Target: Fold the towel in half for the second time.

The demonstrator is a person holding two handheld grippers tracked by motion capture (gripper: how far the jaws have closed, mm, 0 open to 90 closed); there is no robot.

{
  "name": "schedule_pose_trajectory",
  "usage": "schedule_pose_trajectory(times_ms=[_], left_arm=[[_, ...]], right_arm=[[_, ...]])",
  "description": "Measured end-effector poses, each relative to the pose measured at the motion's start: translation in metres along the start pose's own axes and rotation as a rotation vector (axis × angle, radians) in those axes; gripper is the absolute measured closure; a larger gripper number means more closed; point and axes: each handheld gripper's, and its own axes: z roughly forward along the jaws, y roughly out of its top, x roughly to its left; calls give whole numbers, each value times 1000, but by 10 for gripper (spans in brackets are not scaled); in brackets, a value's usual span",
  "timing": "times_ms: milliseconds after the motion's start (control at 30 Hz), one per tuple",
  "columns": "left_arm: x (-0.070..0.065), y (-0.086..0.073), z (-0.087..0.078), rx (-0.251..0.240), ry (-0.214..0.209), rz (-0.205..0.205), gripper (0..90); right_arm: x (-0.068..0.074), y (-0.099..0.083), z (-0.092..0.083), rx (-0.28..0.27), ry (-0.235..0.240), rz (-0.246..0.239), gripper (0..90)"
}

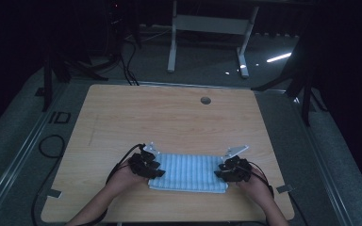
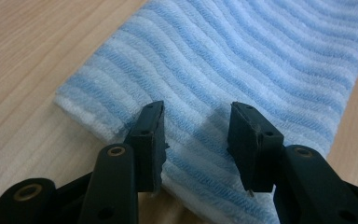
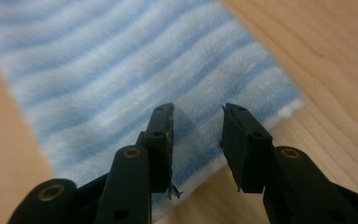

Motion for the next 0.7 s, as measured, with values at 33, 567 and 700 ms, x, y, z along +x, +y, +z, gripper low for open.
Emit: schedule_pose_trajectory(times_ms=[33, 567, 700], left_arm=[[1, 0, 0, 0, 12, 9, 556], [51, 5, -9, -12, 39, -70, 556], [63, 5, -12, -13, 53, -82, 555]], right_arm=[[-2, 0, 3, -8, 6, 5, 634], [-24, 42, 28, -11, 1, 6, 611], [-28, 54, 36, -11, 3, 11, 596]])
